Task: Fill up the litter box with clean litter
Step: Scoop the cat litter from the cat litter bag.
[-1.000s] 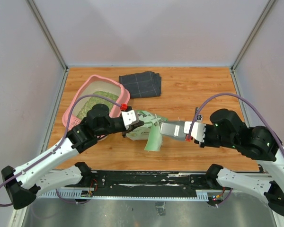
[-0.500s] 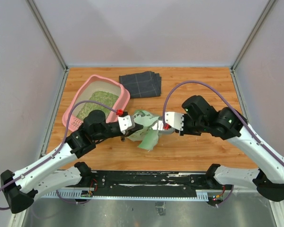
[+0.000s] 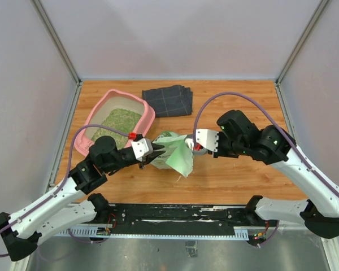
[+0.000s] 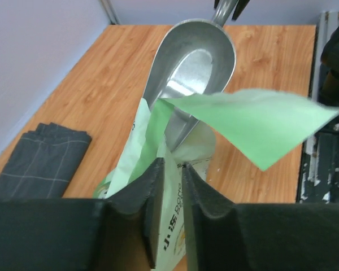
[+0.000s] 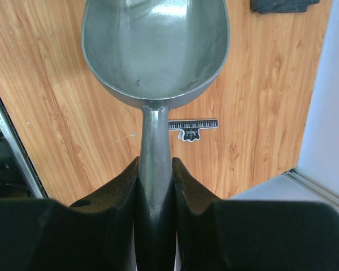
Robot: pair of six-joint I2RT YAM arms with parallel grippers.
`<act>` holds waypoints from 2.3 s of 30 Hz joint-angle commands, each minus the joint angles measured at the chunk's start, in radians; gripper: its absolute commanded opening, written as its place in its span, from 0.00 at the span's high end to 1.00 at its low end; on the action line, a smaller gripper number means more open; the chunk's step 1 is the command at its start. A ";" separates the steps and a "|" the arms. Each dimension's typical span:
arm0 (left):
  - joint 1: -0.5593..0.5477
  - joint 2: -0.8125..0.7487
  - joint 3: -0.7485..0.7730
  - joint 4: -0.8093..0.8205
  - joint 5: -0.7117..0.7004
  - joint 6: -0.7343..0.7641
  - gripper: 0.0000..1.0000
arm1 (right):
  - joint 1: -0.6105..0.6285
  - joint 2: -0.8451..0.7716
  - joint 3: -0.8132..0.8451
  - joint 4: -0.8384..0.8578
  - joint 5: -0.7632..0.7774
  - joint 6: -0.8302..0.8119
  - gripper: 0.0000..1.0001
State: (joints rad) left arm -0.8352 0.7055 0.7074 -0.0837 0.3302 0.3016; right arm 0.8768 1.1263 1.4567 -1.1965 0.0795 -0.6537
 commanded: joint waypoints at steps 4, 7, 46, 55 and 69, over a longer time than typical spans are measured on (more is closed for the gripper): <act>-0.005 -0.046 0.015 -0.065 -0.073 0.078 0.56 | 0.003 -0.077 0.052 0.005 0.056 0.046 0.99; -0.006 -0.055 0.025 -0.087 -0.131 0.119 0.48 | 0.003 -0.075 0.030 0.005 0.055 0.045 0.99; -0.005 -0.086 -0.059 -0.097 -0.195 0.267 1.00 | 0.163 0.104 0.116 -0.132 0.203 0.196 0.99; -0.005 -0.117 -0.049 -0.078 -0.149 0.223 1.00 | 0.190 0.071 0.165 -0.245 0.119 0.255 0.99; -0.005 -0.171 -0.068 -0.088 -0.148 0.209 1.00 | 0.312 0.131 0.208 -0.278 0.228 0.440 0.99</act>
State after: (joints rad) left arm -0.8352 0.5449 0.6430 -0.1871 0.1787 0.5121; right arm 1.1732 1.2724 1.6821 -1.4677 0.2329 -0.2863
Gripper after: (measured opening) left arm 0.009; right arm 0.242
